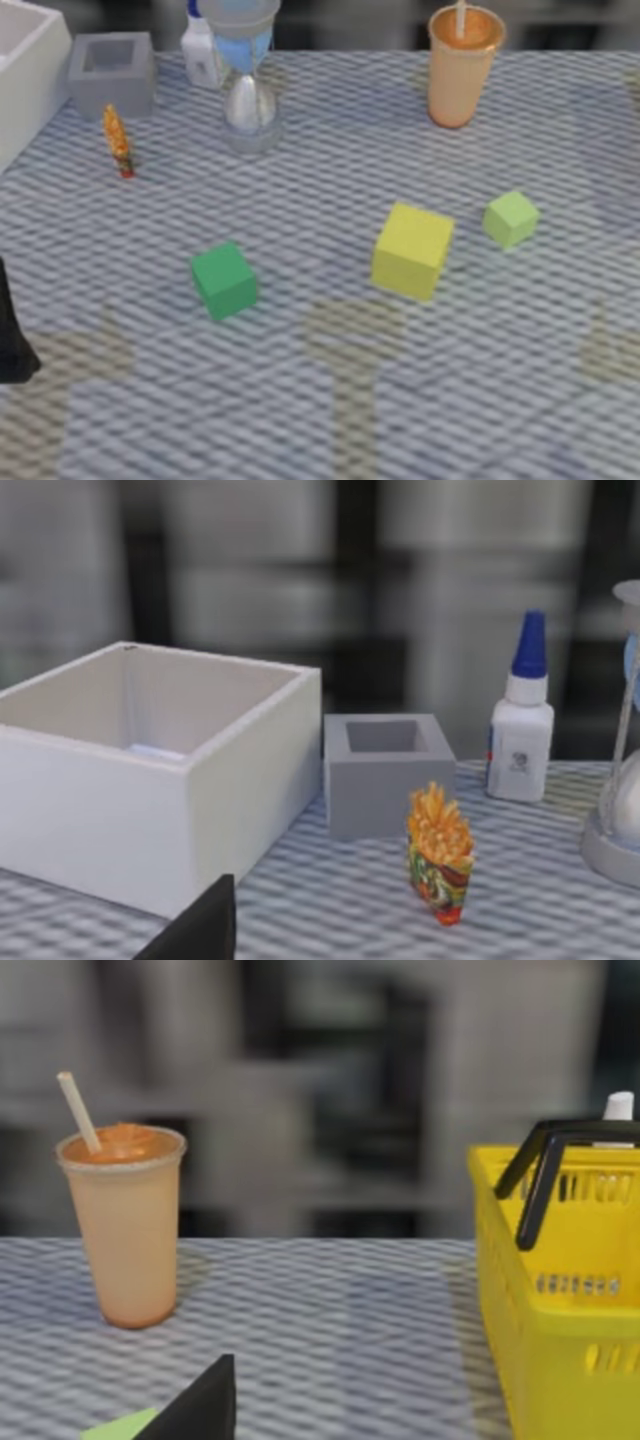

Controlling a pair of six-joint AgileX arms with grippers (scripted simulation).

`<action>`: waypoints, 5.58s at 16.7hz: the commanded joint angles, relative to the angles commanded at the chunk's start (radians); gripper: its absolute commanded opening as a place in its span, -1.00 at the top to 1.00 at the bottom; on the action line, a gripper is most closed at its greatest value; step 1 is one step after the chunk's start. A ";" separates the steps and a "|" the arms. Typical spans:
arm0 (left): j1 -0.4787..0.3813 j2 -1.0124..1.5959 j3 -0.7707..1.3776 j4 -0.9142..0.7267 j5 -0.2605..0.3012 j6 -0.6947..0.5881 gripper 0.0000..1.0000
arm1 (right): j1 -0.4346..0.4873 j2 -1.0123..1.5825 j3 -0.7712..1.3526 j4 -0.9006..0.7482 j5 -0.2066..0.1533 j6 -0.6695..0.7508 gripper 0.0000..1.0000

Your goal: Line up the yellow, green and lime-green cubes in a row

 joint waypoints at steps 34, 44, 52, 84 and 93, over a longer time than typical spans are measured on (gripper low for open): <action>0.000 0.000 0.000 0.000 0.000 0.000 -1.00 | 0.265 2.414 2.128 -1.285 0.005 -0.282 -1.00; 0.000 0.000 0.000 0.000 0.000 0.000 -1.00 | 0.264 2.456 2.012 -1.122 0.006 -0.281 -1.00; 0.000 0.000 0.000 0.000 0.000 0.000 -1.00 | 0.266 2.499 1.920 -0.992 0.006 -0.280 -1.00; 0.000 0.000 0.000 0.000 0.000 0.000 -1.00 | 0.273 2.403 2.094 -1.234 -0.003 -0.275 1.00; 0.000 0.000 0.000 0.000 0.000 0.000 -1.00 | 0.339 2.330 1.984 -1.200 0.002 -0.109 1.00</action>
